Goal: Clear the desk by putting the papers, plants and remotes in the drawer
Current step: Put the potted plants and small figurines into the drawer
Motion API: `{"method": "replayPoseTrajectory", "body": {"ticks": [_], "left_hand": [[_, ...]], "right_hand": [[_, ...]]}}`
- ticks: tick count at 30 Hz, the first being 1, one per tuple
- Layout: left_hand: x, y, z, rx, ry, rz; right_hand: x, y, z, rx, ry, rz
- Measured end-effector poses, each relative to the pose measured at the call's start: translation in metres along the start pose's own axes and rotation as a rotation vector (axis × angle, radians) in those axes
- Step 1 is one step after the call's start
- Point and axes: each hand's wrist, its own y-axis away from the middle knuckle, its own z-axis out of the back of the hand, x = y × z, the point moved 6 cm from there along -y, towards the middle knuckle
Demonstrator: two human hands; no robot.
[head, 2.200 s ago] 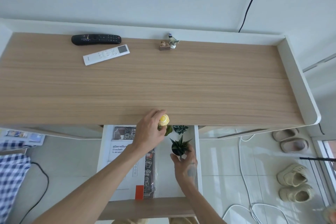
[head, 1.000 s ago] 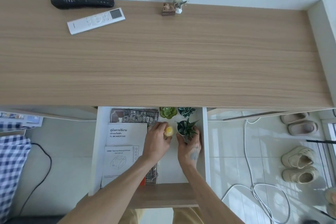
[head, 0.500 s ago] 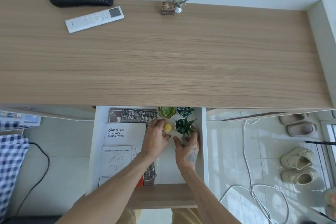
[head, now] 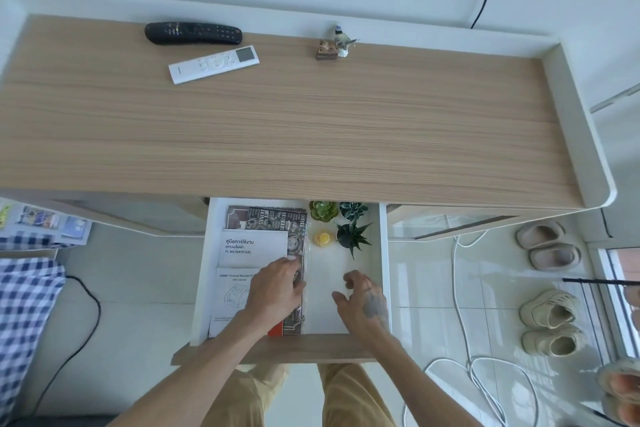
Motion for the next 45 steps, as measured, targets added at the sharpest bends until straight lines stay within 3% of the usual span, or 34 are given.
{"method": "replayPoseTrajectory", "body": {"ticks": [10,22,30,38,45], "left_hand": [[-0.051,-0.028,0.114,-0.194,-0.055,-0.138],[-0.092,-0.171,0.236,-0.4,-0.088,-0.077],[-0.092,-0.272,0.248,-0.373,-0.125,-0.087],[-0.091,-0.338,0.244,-0.309,-0.233,-0.102],[-0.085,-0.367,0.228,-0.263,-0.291,-0.097]], "right_hand": [[0.085,0.003,0.095,-0.184,0.155,0.286],[0.201,-0.122,0.248,-0.368,0.152,0.478],[0.233,-0.242,0.271,-0.35,-0.022,0.411],[0.232,-0.304,0.272,-0.224,-0.547,0.143],[0.237,-0.317,0.265,-0.16,-0.528,0.128]]}}
